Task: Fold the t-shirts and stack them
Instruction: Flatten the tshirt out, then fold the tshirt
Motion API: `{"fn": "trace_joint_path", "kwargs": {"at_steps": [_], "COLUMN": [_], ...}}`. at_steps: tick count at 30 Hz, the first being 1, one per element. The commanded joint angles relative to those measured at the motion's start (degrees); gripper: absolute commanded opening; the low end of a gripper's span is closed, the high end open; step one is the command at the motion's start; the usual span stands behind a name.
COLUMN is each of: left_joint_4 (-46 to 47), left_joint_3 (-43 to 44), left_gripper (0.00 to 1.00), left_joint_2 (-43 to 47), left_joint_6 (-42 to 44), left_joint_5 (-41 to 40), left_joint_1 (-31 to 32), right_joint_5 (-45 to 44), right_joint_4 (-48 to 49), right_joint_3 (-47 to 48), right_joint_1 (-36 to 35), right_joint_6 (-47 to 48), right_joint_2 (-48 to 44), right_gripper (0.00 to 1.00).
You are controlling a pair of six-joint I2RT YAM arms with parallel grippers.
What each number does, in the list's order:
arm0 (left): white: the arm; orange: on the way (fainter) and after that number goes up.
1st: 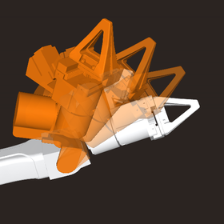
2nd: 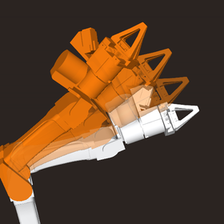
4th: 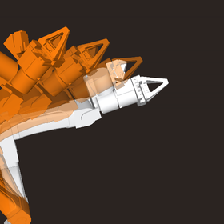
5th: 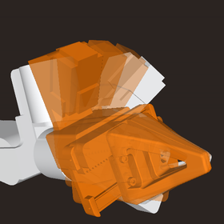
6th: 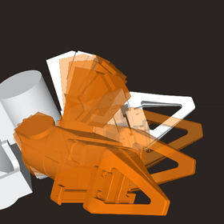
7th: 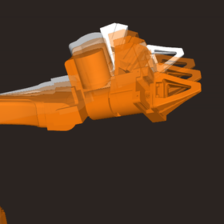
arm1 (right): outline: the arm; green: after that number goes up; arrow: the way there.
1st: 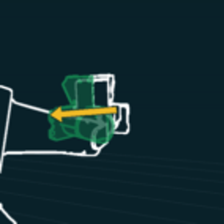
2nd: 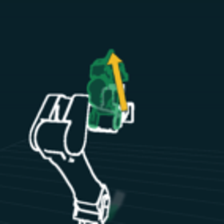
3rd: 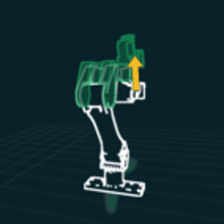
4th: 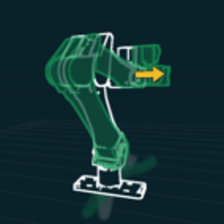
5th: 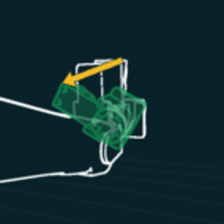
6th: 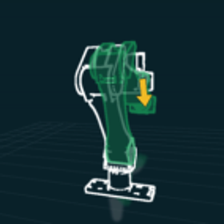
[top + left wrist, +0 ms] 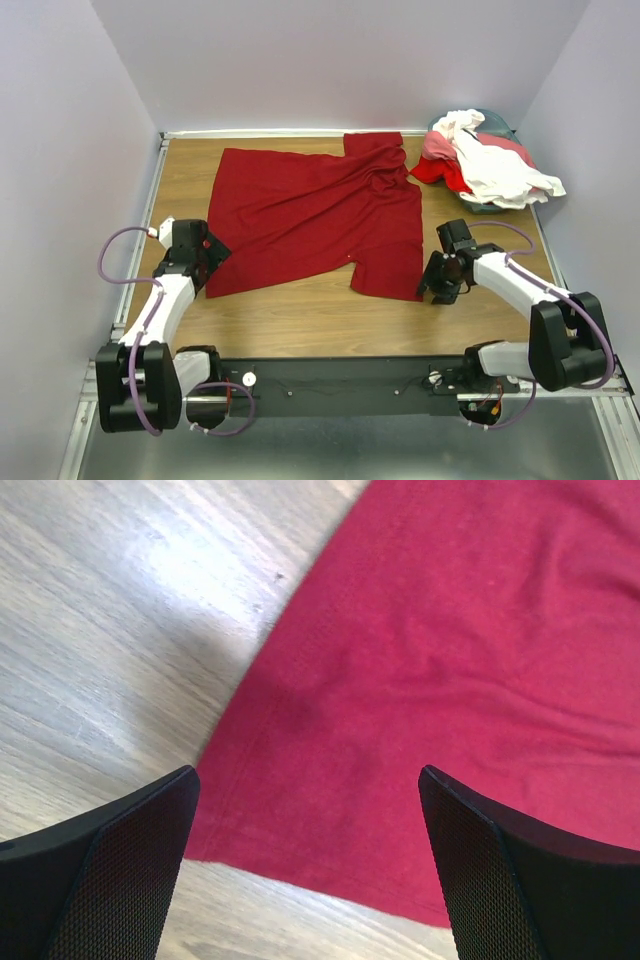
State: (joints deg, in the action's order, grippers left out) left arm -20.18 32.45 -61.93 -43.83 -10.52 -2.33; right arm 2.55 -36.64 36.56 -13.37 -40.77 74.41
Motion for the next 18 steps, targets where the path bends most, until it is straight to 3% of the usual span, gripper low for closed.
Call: {"fn": "trace_joint_path", "kwargs": {"at_steps": [1, 7, 11, 16, 18], "left_joint_4": [3.0, 4.8, 5.5, 5.9, 4.7], "left_joint_3": [-1.2, -1.3, -2.5, -4.2, -4.8], "left_gripper": [0.98, 0.98, 0.97, 0.87, 0.84], "left_joint_2": [-2.8, -5.8, -5.3, -5.2, -5.2], "left_joint_6": [-1.0, -1.6, -2.9, -4.7, -5.3], "left_joint_5": [1.9, 2.0, 2.3, 2.2, 2.3], "left_joint_1": [-1.6, -2.8, -2.9, -3.1, -3.1], "right_joint_5": [-0.9, -0.3, 0.0, -0.3, -0.4], "right_joint_4": [3.9, 6.1, 6.1, 6.2, 6.2], "right_joint_3": [-1.7, -3.1, -3.0, -3.2, -3.4], "right_joint_1": [0.4, 0.3, 0.4, 0.3, 0.3], "right_joint_6": [-1.3, -2.3, -1.9, -1.3, -1.3], "right_joint_2": [2.7, 3.9, 4.5, 4.3, 4.1], "right_gripper": [0.54, 0.42, 0.24, 0.01, 0.01]}}
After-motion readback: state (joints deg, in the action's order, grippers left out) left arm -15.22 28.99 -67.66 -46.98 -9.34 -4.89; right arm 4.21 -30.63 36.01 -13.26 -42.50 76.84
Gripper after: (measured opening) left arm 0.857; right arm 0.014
